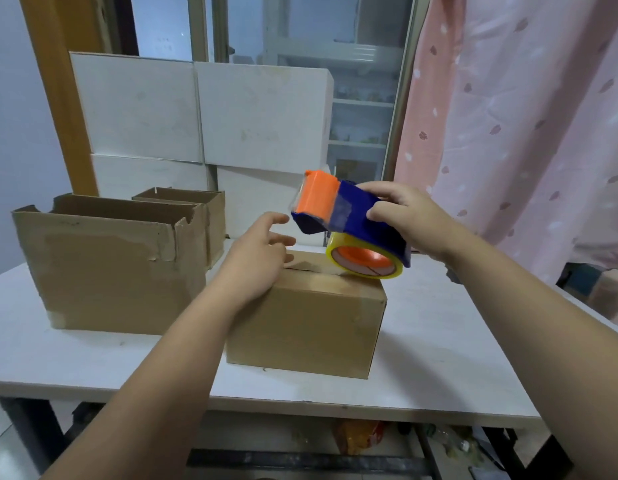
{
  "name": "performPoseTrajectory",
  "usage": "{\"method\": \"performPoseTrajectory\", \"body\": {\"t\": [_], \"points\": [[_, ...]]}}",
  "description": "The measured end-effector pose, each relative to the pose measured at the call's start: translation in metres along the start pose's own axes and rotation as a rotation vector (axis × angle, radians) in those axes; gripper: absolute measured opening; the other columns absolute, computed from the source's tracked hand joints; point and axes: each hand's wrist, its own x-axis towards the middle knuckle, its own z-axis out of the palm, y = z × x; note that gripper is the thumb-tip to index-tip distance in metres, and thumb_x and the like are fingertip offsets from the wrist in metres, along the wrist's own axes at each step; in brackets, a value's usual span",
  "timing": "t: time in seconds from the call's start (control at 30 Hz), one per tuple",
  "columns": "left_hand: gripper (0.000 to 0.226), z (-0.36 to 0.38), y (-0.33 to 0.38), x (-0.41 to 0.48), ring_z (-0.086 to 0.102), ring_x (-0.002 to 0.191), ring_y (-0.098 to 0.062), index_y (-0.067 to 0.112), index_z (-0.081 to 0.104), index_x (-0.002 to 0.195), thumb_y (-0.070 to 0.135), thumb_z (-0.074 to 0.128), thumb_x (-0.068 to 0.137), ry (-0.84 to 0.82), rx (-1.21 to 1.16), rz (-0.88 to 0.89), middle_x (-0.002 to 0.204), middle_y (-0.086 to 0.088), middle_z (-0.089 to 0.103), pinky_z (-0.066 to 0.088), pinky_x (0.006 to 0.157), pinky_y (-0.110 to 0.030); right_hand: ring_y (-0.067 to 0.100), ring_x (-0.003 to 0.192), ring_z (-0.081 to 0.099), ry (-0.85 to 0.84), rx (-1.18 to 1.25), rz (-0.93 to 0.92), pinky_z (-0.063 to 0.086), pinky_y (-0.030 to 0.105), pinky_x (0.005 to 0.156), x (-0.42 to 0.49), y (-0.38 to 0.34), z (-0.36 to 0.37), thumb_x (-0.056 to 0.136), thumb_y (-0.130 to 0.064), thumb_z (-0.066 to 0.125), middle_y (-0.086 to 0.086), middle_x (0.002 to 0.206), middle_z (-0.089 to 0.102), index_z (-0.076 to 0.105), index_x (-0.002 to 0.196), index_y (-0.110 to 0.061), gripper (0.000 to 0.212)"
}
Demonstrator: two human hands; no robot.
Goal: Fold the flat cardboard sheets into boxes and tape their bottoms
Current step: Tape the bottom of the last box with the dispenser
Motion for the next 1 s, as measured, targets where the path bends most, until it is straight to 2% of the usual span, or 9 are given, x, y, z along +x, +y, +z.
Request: {"method": "performPoseTrajectory", "body": {"t": [0.13, 0.2, 0.27, 0.37, 0.47, 0.6, 0.67, 0.77, 1.0], "points": [[0.031, -0.001, 0.013, -0.01, 0.066, 0.087, -0.007, 0.025, 0.057, 0.097, 0.003, 0.04, 0.086, 0.394, -0.415, 0.178, 0.098, 0.0, 0.065, 0.048, 0.077, -0.025, 0.011, 0.085, 0.062, -0.099, -0.109, 0.027, 0.052, 0.036, 0.075, 0.017, -0.002, 0.008, 0.074, -0.034, 0.042, -0.013, 0.093, 0.066, 0.062, 0.1, -0.036, 0.033], [0.017, -0.004, 0.019, -0.017, 0.062, 0.095, -0.006, 0.028, 0.058, 0.098, 0.033, 0.047, 0.085, 0.458, -0.392, 0.3, 0.104, 0.004, 0.062, 0.048, 0.081, -0.022, 0.01, 0.085, 0.062, -0.126, -0.131, 0.042, 0.051, 0.031, 0.073, 0.022, -0.001, 0.011, 0.077, -0.039, 0.045, -0.013, 0.096, 0.065, 0.061, 0.107, -0.036, 0.034], [0.042, -0.003, 0.022, -0.022, 0.056, 0.1, 0.0, 0.028, 0.056, 0.111, 0.052, 0.061, 0.077, 0.397, -0.184, 0.349, 0.112, 0.009, 0.055, 0.048, 0.078, -0.013, 0.012, 0.089, 0.063, -0.123, -0.14, 0.053, 0.053, 0.035, 0.079, 0.027, 0.003, 0.011, 0.087, -0.039, 0.051, -0.01, 0.1, 0.066, 0.061, 0.113, -0.032, 0.029], [0.064, 0.004, 0.022, -0.02, 0.053, 0.098, -0.001, 0.02, 0.052, 0.129, 0.035, 0.079, 0.072, 0.339, 0.067, 0.335, 0.114, 0.008, 0.047, 0.048, 0.078, -0.011, 0.01, 0.092, 0.063, -0.105, -0.164, 0.036, 0.053, 0.035, 0.083, 0.029, 0.009, 0.011, 0.094, -0.04, 0.053, -0.01, 0.104, 0.066, 0.06, 0.118, -0.03, 0.027], [0.048, 0.006, 0.021, -0.018, 0.053, 0.094, -0.005, 0.017, 0.06, 0.122, 0.02, 0.076, 0.077, 0.38, 0.123, 0.348, 0.11, 0.005, 0.048, 0.05, 0.077, -0.012, 0.0, 0.095, 0.056, -0.08, -0.235, -0.035, 0.045, 0.022, 0.078, 0.028, 0.009, 0.016, 0.084, -0.059, 0.058, -0.019, 0.107, 0.057, 0.051, 0.117, -0.044, 0.037], [0.013, 0.003, 0.015, -0.018, 0.057, 0.084, 0.006, 0.018, 0.068, 0.099, 0.022, 0.065, 0.087, 0.473, 0.11, 0.395, 0.101, 0.003, 0.061, 0.044, 0.068, -0.005, 0.009, 0.112, 0.045, -0.035, -0.394, -0.066, 0.042, 0.033, 0.096, 0.025, 0.009, 0.017, 0.06, -0.077, 0.061, -0.011, 0.118, 0.044, 0.037, 0.134, -0.053, 0.081], [0.01, 0.0, 0.011, -0.017, 0.059, 0.078, 0.009, 0.024, 0.064, 0.089, 0.026, 0.056, 0.093, 0.503, 0.025, 0.358, 0.091, 0.007, 0.065, 0.044, 0.066, -0.007, 0.006, 0.111, 0.042, -0.097, -0.425, -0.069, 0.04, 0.021, 0.092, 0.022, 0.011, 0.014, 0.06, -0.069, 0.07, -0.012, 0.119, 0.038, 0.031, 0.137, -0.053, 0.088], [0.021, -0.004, 0.006, -0.013, 0.067, 0.072, -0.002, 0.025, 0.063, 0.085, 0.029, 0.047, 0.098, 0.488, -0.223, 0.235, 0.084, 0.008, 0.067, 0.053, 0.067, -0.023, -0.006, 0.102, 0.043, -0.163, -0.424, -0.041, 0.036, 0.0, 0.067, 0.019, 0.015, 0.011, 0.072, -0.04, 0.078, -0.013, 0.118, 0.033, 0.029, 0.139, -0.051, 0.083], [0.023, -0.009, -0.002, -0.009, 0.072, 0.073, -0.02, 0.016, 0.059, 0.094, 0.037, 0.049, 0.096, 0.499, -0.603, 0.06, 0.086, 0.003, 0.067, 0.054, 0.058, -0.023, 0.01, 0.093, 0.043, -0.071, -0.479, -0.012, 0.036, 0.012, 0.065, 0.014, 0.02, 0.018, 0.079, -0.021, 0.071, -0.003, 0.116, 0.037, 0.032, 0.134, -0.042, 0.071]]}}
